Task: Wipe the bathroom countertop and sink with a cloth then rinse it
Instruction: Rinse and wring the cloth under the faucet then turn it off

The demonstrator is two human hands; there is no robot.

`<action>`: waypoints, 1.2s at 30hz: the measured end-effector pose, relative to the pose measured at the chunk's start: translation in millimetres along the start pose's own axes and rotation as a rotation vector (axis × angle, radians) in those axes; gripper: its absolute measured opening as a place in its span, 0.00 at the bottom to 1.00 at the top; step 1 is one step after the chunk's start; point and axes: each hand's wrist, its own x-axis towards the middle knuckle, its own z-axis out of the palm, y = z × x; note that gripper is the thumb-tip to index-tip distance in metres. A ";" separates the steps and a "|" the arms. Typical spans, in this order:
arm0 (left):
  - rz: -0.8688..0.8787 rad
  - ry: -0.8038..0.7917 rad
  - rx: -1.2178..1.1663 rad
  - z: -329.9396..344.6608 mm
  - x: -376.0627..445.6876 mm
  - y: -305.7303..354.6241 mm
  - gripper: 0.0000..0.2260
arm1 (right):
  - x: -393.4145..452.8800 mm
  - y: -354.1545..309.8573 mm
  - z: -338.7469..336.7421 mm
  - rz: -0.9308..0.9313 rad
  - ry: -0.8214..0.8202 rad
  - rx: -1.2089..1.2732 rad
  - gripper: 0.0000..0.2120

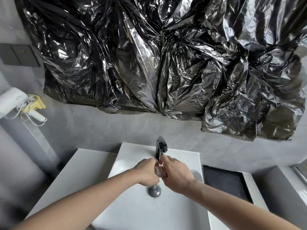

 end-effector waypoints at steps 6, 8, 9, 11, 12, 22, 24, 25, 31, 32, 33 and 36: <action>0.307 0.346 -0.105 0.9 -18.3 -10.3 0.24 | -4.2 2.0 -12.8 0.120 0.114 0.238 0.12; 0.538 0.479 0.006 2.6 -29.4 -16.3 0.27 | -4.2 0.2 -26.9 0.192 0.030 0.465 0.08; 0.643 0.506 0.112 3.4 -32.9 -19.8 0.28 | -5.0 -1.3 -35.4 0.236 -0.024 0.616 0.04; 0.768 0.481 0.355 5.6 -35.4 -28.3 0.33 | -7.0 -5.8 -53.1 0.358 -0.241 0.874 0.09; 0.783 0.460 0.448 6.9 -34.8 -32.0 0.36 | -8.9 -10.6 -62.4 0.406 -0.403 0.944 0.13; 0.559 0.445 0.766 1.6 -14.6 -20.9 0.17 | -4.4 -36.1 -41.7 0.371 -0.567 0.479 0.16; 0.421 0.348 0.833 -2.1 -16.0 -5.5 0.11 | -2.5 -38.1 -27.4 0.280 -0.456 0.255 0.15; 0.355 0.282 0.829 -1.8 -14.0 -0.4 0.13 | -2.8 -37.7 -21.0 0.252 -0.421 0.184 0.14; 0.038 0.135 0.554 12.9 -6.7 6.2 0.10 | -2.0 -25.2 -7.5 0.162 -0.307 -0.064 0.11; -0.016 0.101 0.466 14.7 -6.0 6.4 0.07 | -2.1 -24.2 -6.0 0.142 -0.291 -0.105 0.12; -0.060 0.059 0.382 16.8 -5.0 7.1 0.05 | -2.5 -23.5 -5.4 0.116 -0.278 -0.149 0.13; -0.118 -0.088 0.170 20.9 -1.0 5.2 0.05 | -2.6 -20.1 -5.1 0.020 -0.238 -0.275 0.12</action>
